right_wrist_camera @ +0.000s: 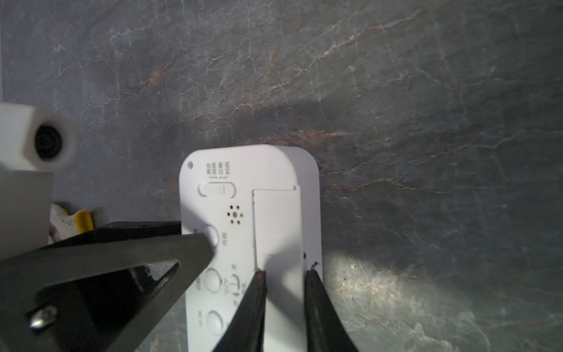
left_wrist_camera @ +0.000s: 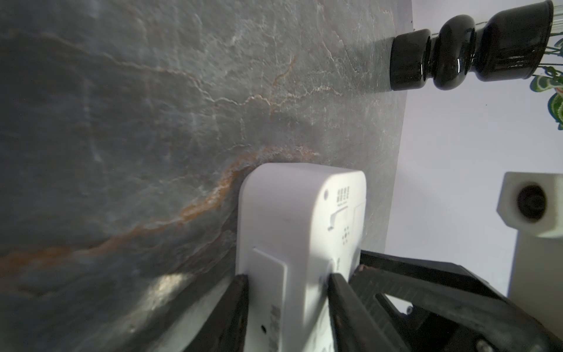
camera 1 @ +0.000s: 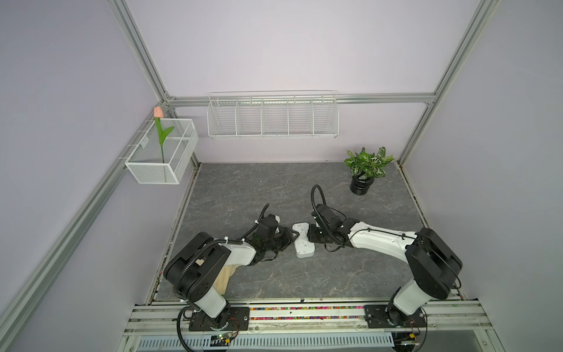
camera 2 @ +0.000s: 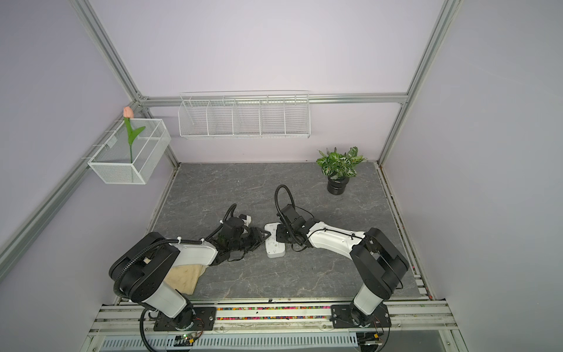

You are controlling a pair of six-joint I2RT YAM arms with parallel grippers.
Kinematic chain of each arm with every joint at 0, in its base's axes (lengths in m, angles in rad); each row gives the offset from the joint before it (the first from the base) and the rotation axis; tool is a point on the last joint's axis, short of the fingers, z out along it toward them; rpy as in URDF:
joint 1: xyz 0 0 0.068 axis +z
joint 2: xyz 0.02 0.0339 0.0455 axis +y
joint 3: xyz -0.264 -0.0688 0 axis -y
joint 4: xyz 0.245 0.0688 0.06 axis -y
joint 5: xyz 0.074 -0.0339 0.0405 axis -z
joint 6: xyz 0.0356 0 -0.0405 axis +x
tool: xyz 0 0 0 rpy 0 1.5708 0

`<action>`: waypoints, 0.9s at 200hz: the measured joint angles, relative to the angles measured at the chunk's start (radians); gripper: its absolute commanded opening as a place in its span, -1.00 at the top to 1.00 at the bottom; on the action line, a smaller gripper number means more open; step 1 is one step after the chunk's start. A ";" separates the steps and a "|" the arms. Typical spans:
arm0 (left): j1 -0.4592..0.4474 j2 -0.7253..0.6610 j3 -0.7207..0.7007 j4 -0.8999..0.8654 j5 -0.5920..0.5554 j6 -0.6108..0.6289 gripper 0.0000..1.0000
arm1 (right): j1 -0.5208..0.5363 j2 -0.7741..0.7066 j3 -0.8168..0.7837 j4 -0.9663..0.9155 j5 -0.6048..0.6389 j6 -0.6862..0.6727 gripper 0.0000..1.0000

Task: Insert the battery into the alarm
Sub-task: Install the cover on the alarm.

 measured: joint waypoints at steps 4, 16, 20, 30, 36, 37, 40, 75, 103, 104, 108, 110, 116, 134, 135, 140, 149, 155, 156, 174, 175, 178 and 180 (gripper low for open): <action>0.000 0.000 0.000 0.000 -0.001 0.000 0.13 | 0.000 0.000 0.000 0.000 0.002 0.001 0.52; -0.002 0.000 0.000 0.000 -0.004 0.000 0.13 | 0.003 0.002 0.004 -0.004 0.007 0.005 0.53; -0.002 0.000 0.000 0.001 -0.005 0.000 0.13 | 0.004 0.004 0.007 -0.007 0.010 0.005 0.53; -0.002 0.000 0.000 0.002 -0.011 -0.001 0.13 | 0.006 0.009 0.014 -0.011 0.017 0.008 0.53; -0.002 0.000 0.000 0.003 -0.015 -0.002 0.13 | 0.008 0.012 0.018 -0.011 0.021 0.009 0.53; -0.002 0.000 0.000 0.004 -0.015 -0.002 0.13 | 0.008 0.012 0.018 -0.011 0.022 0.009 0.53; -0.002 0.000 0.000 0.004 -0.017 -0.003 0.13 | 0.009 0.013 0.019 -0.012 0.024 0.010 0.53; -0.006 0.000 0.000 0.008 -0.037 -0.007 0.14 | 0.017 0.022 0.030 -0.014 0.041 0.016 0.54; -0.007 0.002 0.000 0.014 -0.049 -0.014 0.14 | 0.022 0.030 0.037 -0.014 0.051 0.023 0.54; -0.007 0.002 0.000 0.015 -0.050 -0.014 0.14 | 0.022 0.030 0.038 -0.014 0.052 0.023 0.54; -0.007 0.003 0.000 0.017 -0.051 -0.015 0.14 | 0.022 0.031 0.039 -0.014 0.053 0.024 0.54; -0.007 0.003 0.000 0.018 -0.052 -0.016 0.14 | 0.022 0.032 0.039 -0.014 0.053 0.025 0.54; -0.007 0.005 0.000 0.021 -0.054 -0.018 0.14 | 0.022 0.033 0.041 -0.014 0.054 0.027 0.54; -0.007 0.009 0.000 0.029 -0.061 -0.023 0.14 | 0.022 0.039 0.047 -0.014 0.058 0.031 0.54; -0.007 0.009 0.000 0.029 -0.061 -0.023 0.14 | 0.022 0.039 0.047 -0.014 0.059 0.032 0.54; -0.007 0.009 0.000 0.030 -0.063 -0.024 0.14 | 0.022 0.039 0.048 -0.014 0.059 0.032 0.54; -0.007 0.009 0.000 0.030 -0.063 -0.026 0.14 | 0.022 0.039 0.048 -0.014 0.061 0.032 0.53; -0.007 0.009 0.000 0.030 -0.063 -0.026 0.14 | 0.022 0.039 0.048 -0.015 0.063 0.031 0.52; -0.007 0.009 0.000 0.030 -0.064 -0.026 0.14 | 0.022 0.039 0.048 -0.015 0.063 0.031 0.52; -0.007 0.009 0.000 0.029 -0.067 -0.025 0.14 | 0.023 0.037 0.048 -0.016 0.073 0.031 0.46; -0.007 0.009 0.000 0.029 -0.068 -0.025 0.14 | 0.023 0.037 0.048 -0.016 0.073 0.031 0.46; -0.008 0.009 0.000 0.029 -0.068 -0.025 0.15 | 0.023 0.037 0.048 -0.016 0.074 0.031 0.45; -0.008 0.009 0.000 0.028 -0.068 -0.025 0.15 | 0.023 0.037 0.047 -0.015 0.074 0.031 0.44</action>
